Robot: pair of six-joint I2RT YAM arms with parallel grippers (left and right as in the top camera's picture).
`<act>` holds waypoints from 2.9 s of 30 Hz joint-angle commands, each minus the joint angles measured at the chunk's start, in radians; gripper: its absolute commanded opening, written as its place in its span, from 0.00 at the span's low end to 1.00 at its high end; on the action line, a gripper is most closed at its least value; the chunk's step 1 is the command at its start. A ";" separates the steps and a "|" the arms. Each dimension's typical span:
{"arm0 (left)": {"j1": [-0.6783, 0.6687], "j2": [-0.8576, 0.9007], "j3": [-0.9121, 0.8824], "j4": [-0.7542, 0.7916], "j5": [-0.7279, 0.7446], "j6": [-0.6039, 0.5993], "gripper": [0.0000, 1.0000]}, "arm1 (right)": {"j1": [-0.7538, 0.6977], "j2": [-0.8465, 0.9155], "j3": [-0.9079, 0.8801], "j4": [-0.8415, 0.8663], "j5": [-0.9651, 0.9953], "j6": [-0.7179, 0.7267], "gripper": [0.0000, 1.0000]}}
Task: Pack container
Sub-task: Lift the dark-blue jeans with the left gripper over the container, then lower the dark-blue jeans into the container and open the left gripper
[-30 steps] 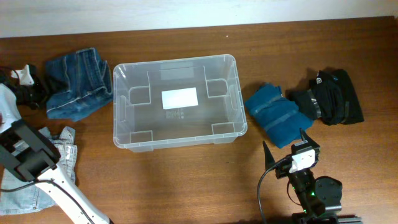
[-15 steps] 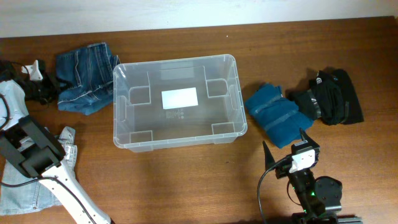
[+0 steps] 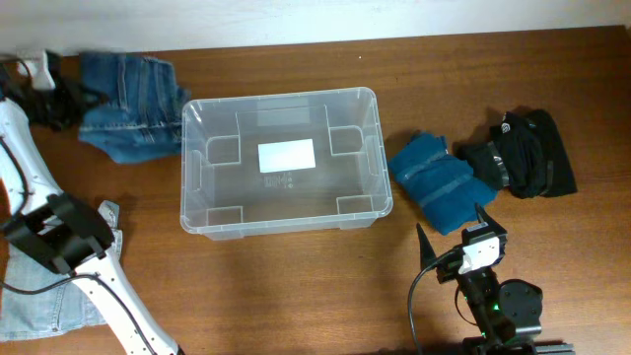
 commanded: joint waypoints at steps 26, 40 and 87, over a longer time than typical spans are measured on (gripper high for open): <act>-0.142 -0.407 0.291 -0.073 0.083 -0.120 0.01 | -0.008 -0.006 -0.009 0.000 -0.006 -0.004 0.98; -0.266 -0.452 0.284 -0.326 0.263 -0.185 0.01 | -0.008 -0.006 -0.009 0.000 -0.006 -0.004 0.98; -0.861 -0.452 -0.398 -0.202 -0.689 -0.320 0.01 | -0.008 -0.006 -0.009 0.000 -0.006 -0.004 0.98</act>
